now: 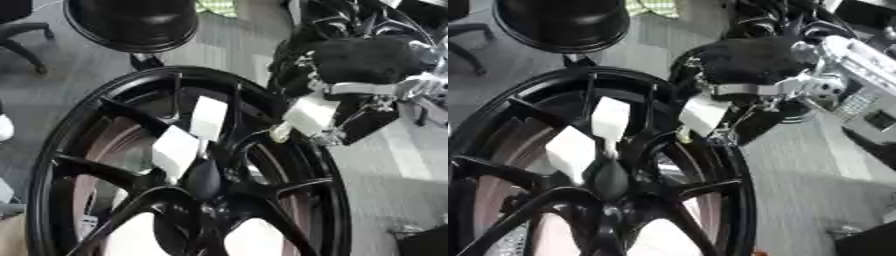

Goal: Pull the pin out of the wheel hub.

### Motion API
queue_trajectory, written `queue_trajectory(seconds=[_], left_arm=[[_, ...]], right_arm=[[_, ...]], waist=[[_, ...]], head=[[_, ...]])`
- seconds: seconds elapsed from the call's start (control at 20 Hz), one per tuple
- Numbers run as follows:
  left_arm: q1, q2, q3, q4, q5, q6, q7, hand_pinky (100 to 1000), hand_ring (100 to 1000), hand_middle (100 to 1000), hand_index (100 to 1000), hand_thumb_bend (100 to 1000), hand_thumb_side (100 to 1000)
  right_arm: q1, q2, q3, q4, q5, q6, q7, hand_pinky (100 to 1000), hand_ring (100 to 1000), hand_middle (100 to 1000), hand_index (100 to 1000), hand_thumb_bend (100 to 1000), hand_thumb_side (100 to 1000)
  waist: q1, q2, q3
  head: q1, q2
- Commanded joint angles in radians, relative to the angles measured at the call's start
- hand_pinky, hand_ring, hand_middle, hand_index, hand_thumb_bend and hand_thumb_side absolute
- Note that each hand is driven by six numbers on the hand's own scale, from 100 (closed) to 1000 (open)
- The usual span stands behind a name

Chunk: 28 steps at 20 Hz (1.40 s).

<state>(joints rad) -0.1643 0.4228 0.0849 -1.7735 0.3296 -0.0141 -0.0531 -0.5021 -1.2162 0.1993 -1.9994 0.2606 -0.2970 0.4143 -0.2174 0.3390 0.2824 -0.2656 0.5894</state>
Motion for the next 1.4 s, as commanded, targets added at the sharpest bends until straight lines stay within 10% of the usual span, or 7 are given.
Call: queue_trajectory(seconds=[0.05,0.35,0.7,1.4], left_arm=[[0.005,0.029,0.019,-0.011,0.004,-0.005,0.011,787,768,782,793,129,946],[0.029,0.032,0.040,-0.013,-0.003,-0.016,0.030,788,768,783,793,123,935],[0.040,0.031,0.059,-0.015,0.002,-0.024,0.048,789,769,783,793,121,922],[0.055,0.031,0.061,-0.011,-0.002,-0.030,0.049,790,770,784,792,109,907]], right_arm=[[0.092,-0.077,-0.118,-0.001,-0.021,0.048,-0.045,902,777,537,640,171,100],[0.414,-0.045,-0.271,-0.001,0.048,0.189,-0.139,901,784,569,666,214,100],[0.727,0.178,-0.388,-0.001,0.121,0.288,-0.266,897,801,606,709,247,100],[0.888,0.414,-0.470,-0.001,0.181,0.587,-0.269,938,971,894,877,409,226]], waist=[[0.017,-0.021,-0.012],[0.026,-0.022,-0.056],[0.033,-0.027,-0.085],[0.051,-0.037,-0.114]], head=[[0.020,0.004],[0.062,0.011],[0.091,0.017],[0.087,0.029]])
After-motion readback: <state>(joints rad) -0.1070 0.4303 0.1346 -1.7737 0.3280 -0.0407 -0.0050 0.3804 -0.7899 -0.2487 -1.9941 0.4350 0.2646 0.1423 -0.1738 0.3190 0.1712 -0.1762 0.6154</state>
